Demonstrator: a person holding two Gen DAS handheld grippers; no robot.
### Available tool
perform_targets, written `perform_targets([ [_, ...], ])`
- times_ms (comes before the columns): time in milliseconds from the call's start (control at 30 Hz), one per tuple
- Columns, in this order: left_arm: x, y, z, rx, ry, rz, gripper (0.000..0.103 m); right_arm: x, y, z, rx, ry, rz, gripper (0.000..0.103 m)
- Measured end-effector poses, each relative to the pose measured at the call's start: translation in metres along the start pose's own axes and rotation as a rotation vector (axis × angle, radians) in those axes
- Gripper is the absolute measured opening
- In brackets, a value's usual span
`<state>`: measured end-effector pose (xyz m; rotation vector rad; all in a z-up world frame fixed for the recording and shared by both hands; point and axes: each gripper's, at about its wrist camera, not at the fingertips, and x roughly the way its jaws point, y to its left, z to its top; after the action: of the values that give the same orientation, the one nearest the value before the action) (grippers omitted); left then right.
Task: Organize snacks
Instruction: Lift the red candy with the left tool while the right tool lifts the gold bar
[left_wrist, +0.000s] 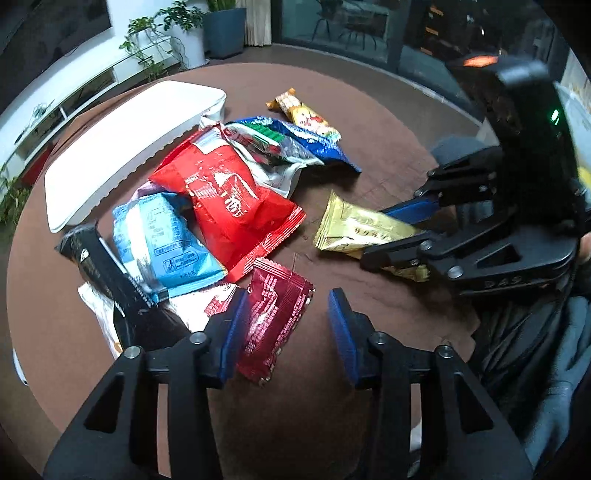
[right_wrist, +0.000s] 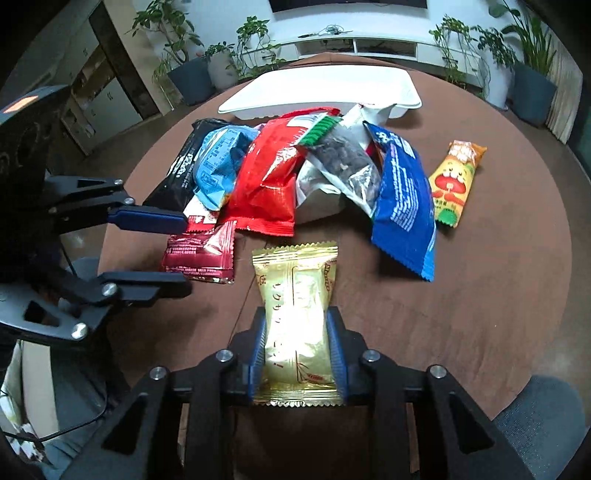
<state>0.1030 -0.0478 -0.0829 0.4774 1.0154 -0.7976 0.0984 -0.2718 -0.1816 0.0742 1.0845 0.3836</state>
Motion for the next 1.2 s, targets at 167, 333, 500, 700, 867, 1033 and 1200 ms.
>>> perform_targets([
  [167,0.016,0.000,0.006,0.038,0.063,0.039,0.041,-0.002,-0.005,-0.002,0.021,-0.002,0.028,0.033],
  [333,0.027,0.007,0.005,0.023,0.108,0.040,0.041,-0.003,-0.005,-0.006,0.019,-0.004,0.035,0.033],
  [500,0.037,0.010,0.010,0.009,0.136,0.034,0.041,-0.002,-0.006,-0.005,0.017,-0.003,0.031,0.033],
  [700,0.041,0.012,0.010,-0.040,0.123,0.019,0.032,-0.002,-0.003,-0.006,0.009,-0.001,0.019,0.033],
  [867,0.040,0.011,0.006,-0.052,0.114,0.041,0.026,0.000,0.002,-0.007,-0.004,-0.003,0.013,0.033],
  [1033,0.032,0.007,-0.003,-0.084,0.083,0.054,0.019,-0.002,0.007,-0.008,-0.022,-0.010,0.008,0.033],
  [1200,0.024,0.007,-0.013,-0.122,0.058,0.036,0.018,-0.005,0.008,-0.007,-0.022,-0.020,0.005,0.032],
])
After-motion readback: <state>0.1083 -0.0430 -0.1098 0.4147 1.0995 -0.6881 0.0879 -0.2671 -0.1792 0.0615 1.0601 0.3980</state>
